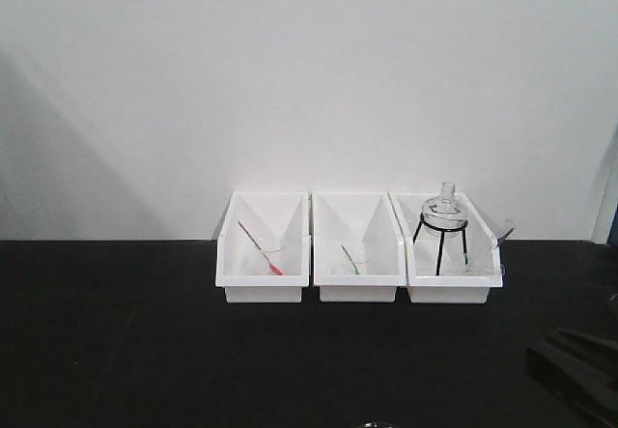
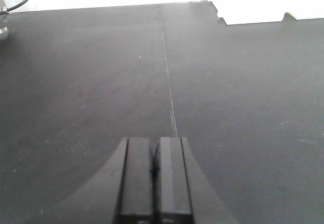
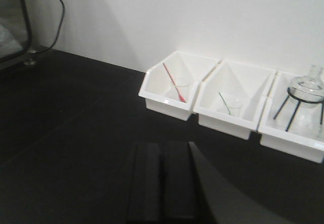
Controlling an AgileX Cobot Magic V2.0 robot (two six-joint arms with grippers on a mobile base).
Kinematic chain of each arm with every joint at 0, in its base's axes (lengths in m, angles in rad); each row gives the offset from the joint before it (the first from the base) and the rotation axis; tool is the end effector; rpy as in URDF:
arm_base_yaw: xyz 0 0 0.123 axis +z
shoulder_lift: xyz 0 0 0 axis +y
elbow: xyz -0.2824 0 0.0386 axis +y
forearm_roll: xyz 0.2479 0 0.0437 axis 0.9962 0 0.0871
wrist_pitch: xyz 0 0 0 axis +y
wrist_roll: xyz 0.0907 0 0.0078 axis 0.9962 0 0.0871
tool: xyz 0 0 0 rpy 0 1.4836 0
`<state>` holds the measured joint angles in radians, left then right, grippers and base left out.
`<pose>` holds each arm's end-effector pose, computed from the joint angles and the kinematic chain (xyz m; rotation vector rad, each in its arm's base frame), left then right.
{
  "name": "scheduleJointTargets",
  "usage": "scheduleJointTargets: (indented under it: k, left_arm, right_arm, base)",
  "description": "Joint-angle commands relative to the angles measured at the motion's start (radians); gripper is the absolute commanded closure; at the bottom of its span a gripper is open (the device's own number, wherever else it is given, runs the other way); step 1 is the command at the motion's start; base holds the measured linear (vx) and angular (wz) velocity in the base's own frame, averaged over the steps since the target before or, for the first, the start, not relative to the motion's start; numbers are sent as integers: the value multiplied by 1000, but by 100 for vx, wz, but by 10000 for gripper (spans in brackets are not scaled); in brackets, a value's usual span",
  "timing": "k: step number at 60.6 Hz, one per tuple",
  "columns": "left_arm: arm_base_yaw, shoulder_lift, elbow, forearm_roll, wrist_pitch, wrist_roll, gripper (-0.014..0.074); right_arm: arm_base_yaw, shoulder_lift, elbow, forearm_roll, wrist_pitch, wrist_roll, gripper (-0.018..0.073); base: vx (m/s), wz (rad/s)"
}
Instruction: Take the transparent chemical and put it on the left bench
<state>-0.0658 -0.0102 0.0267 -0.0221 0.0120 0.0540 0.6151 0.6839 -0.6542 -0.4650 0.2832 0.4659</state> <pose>0.0566 -0.0038 0.2035 0.0741 1.5103 -0.0274 0.1235 0.0732 0.3499 -0.4359 1.7250 0.3467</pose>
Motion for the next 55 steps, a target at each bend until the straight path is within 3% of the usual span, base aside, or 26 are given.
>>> scheduleJointTargets:
  k: [1,15,24,34,45,55]
  left_arm:
    - [-2,-19,16,-1,-78,-8,600]
    - [-2,-19,16,-1,-78,-8,600]
    - [-2,-19,16,-1,-78,-8,600]
    - [-2,-19,16,-1,-78,-8,600]
    - [-2,-19,16,-1,-78,-8,600]
    - [-2,-19,16,-1,-78,-8,600]
  right_arm:
    - [-23,2,-32,-145,-50,139,564]
    - [-215,-19,-26,-5,-31,42,564]
    - [-315,-79,54,51,-127,-35,564]
    - [-422,-196,233,93,-260,-48,564]
    - [-503,-384,437,104,-351,-86,564]
    - [-528,-566,587,142,-366,-94,564]
  base:
    - [0,0]
    - [0,0]
    - [0,0]
    - [0,0]
    - [0,0]
    - [0,0]
